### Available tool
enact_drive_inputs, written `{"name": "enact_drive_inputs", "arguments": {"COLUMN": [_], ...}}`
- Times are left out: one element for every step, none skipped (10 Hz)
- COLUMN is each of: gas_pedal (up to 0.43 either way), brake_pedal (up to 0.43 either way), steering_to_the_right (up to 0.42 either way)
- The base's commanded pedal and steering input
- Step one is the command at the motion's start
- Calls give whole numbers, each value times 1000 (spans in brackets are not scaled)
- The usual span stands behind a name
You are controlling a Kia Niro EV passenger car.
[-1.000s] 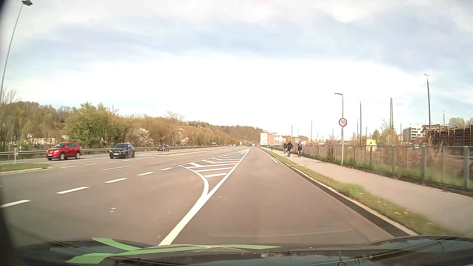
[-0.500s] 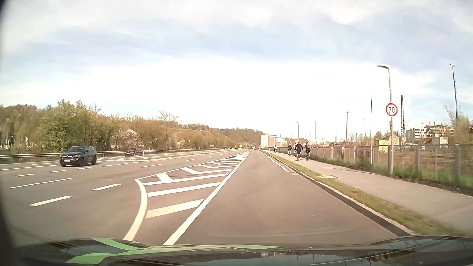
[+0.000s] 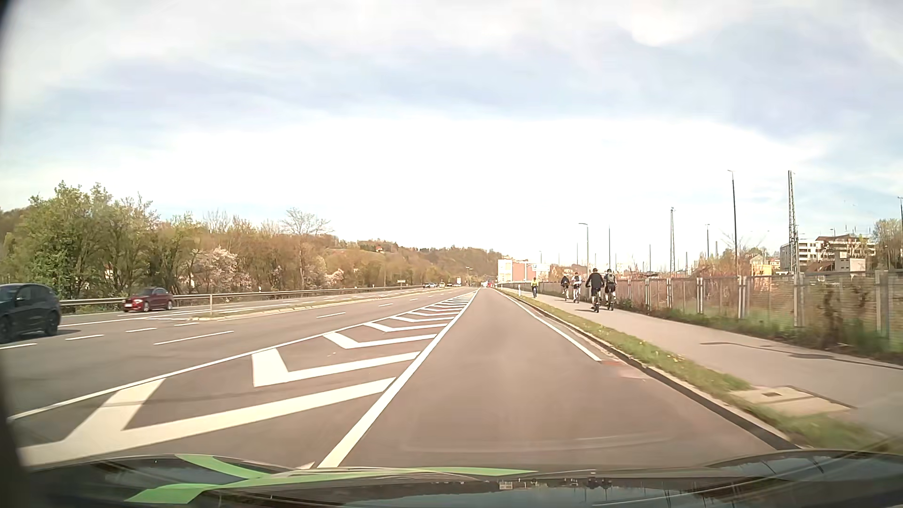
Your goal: Follow the waypoints while adhering to traffic rules and regulations
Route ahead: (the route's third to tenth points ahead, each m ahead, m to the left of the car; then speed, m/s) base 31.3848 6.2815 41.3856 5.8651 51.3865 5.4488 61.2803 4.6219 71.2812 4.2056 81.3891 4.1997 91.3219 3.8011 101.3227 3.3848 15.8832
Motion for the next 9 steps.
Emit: {"name": "enact_drive_inputs", "arguments": {"gas_pedal": [130,130,130,130,130,138,189,189,189], "brake_pedal": [0,0,0,0,0,0,0,0,0], "steering_to_the_right": [-1,-1,-1,0,0,0,1,4,6]}}
